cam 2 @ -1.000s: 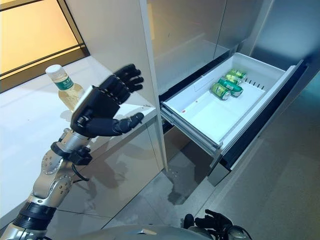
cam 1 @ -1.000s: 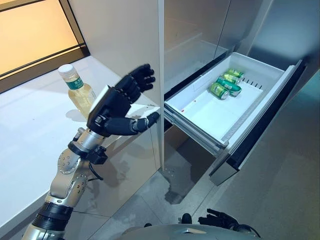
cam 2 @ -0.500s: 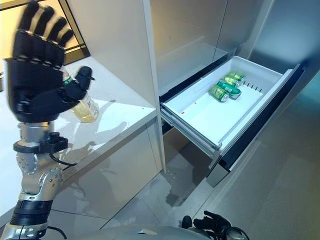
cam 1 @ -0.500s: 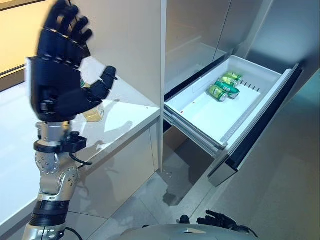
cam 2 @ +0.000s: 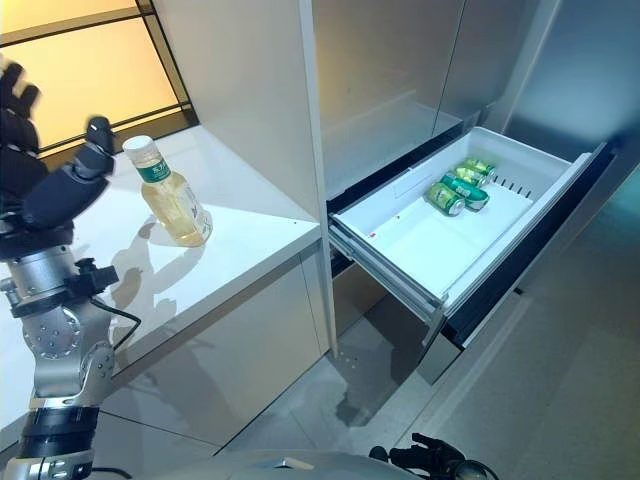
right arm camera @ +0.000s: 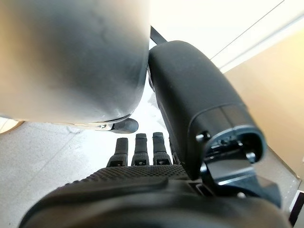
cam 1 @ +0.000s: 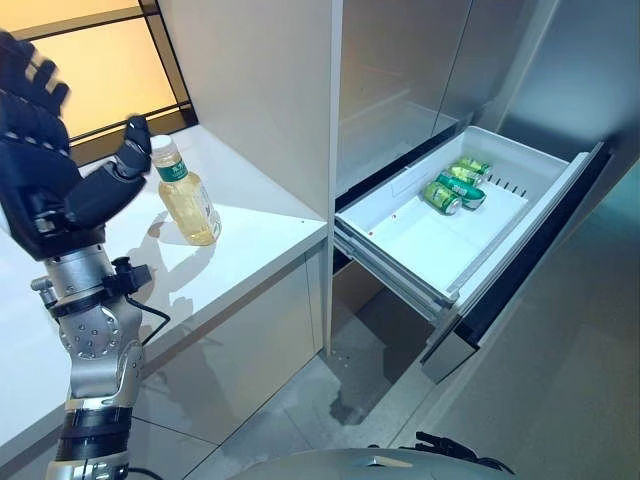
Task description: Put drinks into fridge and close the fridge
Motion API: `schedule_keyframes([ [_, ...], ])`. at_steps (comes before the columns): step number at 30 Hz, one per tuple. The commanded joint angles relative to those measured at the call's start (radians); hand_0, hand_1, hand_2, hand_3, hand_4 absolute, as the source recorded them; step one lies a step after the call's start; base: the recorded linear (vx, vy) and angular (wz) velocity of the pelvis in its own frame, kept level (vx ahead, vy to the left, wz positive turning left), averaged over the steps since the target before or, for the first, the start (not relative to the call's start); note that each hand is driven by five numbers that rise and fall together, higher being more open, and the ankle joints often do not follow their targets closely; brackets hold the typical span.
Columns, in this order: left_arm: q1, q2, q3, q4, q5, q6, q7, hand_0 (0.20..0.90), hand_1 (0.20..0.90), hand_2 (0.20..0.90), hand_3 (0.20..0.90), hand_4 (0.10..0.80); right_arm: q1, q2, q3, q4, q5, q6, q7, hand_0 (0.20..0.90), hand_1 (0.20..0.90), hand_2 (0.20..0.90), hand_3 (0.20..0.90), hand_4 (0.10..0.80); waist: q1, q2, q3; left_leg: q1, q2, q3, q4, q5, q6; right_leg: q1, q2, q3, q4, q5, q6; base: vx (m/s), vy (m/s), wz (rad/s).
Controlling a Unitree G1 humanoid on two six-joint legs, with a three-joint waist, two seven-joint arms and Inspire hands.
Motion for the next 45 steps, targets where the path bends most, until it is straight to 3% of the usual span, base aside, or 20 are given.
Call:
schedule_keyframes([
  [1, -0.058, 0.066, 0.017, -0.011, 0.048, 0.055, -0.019, 0.9, 0.9, 0.9, 0.9, 0.8, 0.003, 0.006, 0.004, -0.009, 0.016, 0.003, 0.006, 0.9, 0.9, 0.9, 0.9, 0.8, -0.015, -0.024, -0.002, -0.076, -0.051, -0.037, 0.001, -0.016, 0.005, 0.089, -0.008, -0.038, 0.025, -0.125, 0.044, 0.0, 0.0, 0.0],
  [8, -0.068, 0.086, -0.002, 0.019, 0.063, 0.181, 0.0, 0.9, 0.9, 0.9, 0.9, 0.8, -0.01, -0.002, -0.004, -0.001, 0.02, 0.018, 0.011, 0.9, 0.9, 0.9, 0.9, 0.8, -0.018, -0.018, -0.003, -0.069, -0.051, -0.034, 0.001, -0.023, 0.006, 0.096, -0.01, -0.037, 0.022, -0.13, 0.047, 0.015, 0.001, 0.0],
  [17, -0.073, 0.092, -0.002, 0.008, 0.066, 0.244, 0.008, 0.9, 0.9, 0.9, 0.9, 0.8, -0.014, 0.003, -0.003, -0.012, 0.022, 0.037, 0.001, 0.9, 0.9, 0.9, 0.9, 0.8, -0.017, -0.015, -0.001, -0.074, -0.051, -0.031, 0.001, -0.011, 0.006, 0.089, -0.013, -0.041, 0.025, -0.121, 0.05, 0.0, 0.0, 0.0],
  [31, -0.102, 0.088, -0.066, -0.004, 0.022, 0.371, -0.038, 0.9, 0.9, 0.9, 0.9, 0.8, -0.017, 0.002, 0.005, -0.026, 0.025, 0.054, -0.004, 0.9, 0.9, 0.9, 0.9, 0.8, -0.025, -0.01, 0.002, -0.064, -0.051, -0.027, 0.001, -0.02, 0.007, 0.096, -0.014, -0.043, 0.025, -0.126, 0.055, 0.009, -0.001, 0.01],
  [45, -0.171, 0.087, -0.091, 0.02, -0.025, 0.341, -0.007, 0.9, 0.9, 0.9, 0.9, 0.8, -0.023, 0.003, 0.021, -0.016, 0.024, 0.055, -0.003, 0.9, 0.9, 0.9, 0.9, 0.8, -0.042, -0.012, -0.002, -0.054, -0.05, -0.013, 0.001, -0.026, 0.009, 0.097, -0.014, -0.034, 0.027, -0.125, 0.058, 0.002, 0.0, -0.01],
])
